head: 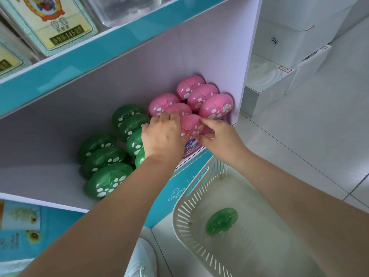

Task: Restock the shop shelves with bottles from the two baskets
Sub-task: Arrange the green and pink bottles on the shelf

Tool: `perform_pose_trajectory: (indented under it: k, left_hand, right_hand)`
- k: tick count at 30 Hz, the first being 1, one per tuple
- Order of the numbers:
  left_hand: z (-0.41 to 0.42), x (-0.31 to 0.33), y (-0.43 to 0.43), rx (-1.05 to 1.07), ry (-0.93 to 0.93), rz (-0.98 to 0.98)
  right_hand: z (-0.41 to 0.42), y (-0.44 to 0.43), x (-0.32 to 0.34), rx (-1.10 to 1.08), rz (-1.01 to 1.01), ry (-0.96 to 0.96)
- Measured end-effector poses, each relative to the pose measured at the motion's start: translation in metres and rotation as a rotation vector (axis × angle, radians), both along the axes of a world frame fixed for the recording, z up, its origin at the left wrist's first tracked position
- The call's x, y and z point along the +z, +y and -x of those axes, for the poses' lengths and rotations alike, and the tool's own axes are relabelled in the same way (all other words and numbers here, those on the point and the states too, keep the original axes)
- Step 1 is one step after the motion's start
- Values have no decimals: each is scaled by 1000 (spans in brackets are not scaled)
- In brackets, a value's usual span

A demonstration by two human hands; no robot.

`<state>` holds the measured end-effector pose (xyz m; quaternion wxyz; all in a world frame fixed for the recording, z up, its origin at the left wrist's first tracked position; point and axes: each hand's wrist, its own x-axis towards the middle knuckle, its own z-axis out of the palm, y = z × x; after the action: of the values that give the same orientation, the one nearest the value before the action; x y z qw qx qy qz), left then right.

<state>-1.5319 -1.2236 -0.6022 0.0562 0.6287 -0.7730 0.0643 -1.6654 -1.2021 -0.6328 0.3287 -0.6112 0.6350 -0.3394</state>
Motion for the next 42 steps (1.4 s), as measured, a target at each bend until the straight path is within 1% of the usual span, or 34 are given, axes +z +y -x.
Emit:
perform_pose_trajectory:
  k: [2,6,8,11,14,16,18,20,22,25,26,28,33,37,39,42]
  left_hand:
    - [-1,-2,-1,0,38,-7]
    - [-8,-3,-8,2,232,-66]
    - [-11,-1,-9,5,278,-91]
    - [-11,0,-6,-7,285,-126]
    - [-16,0,-6,-70,272,-153]
    - [-23,1,-4,-114,260,-156]
    - [-31,4,-1,-148,253,-141]
    - [-38,6,2,-180,245,-125]
    - [-45,9,6,-213,218,-104]
    - [-57,15,12,-251,192,-98]
    - [-61,18,15,-261,190,-94]
    - [-71,24,19,-282,196,-74]
    - [-93,32,24,-234,295,-71]
    - [-95,28,23,-233,395,-52]
    - [-92,22,25,-280,383,-54]
    - [-87,11,32,-400,306,-28]
  right_hand:
    - [0,-1,-1,7,2,10]
    - [1,-3,-3,31,0,31]
    - [2,-4,-4,54,-20,43]
    - [3,1,-2,54,-25,36]
    - [10,14,1,40,-15,55]
    - [15,25,-4,75,-31,78]
    - [19,40,-13,143,-92,106]
    - [22,56,-26,244,-162,191]
    - [24,71,-40,367,-243,314]
    - [23,89,-62,571,-361,565]
    - [22,94,-69,619,-387,641]
    - [18,104,-81,671,-431,722]
    - [3,115,-105,747,-473,814]
    - [1,110,-120,692,-485,829]
    - [2,108,-124,689,-458,828]
    - [6,107,-125,710,-436,807]
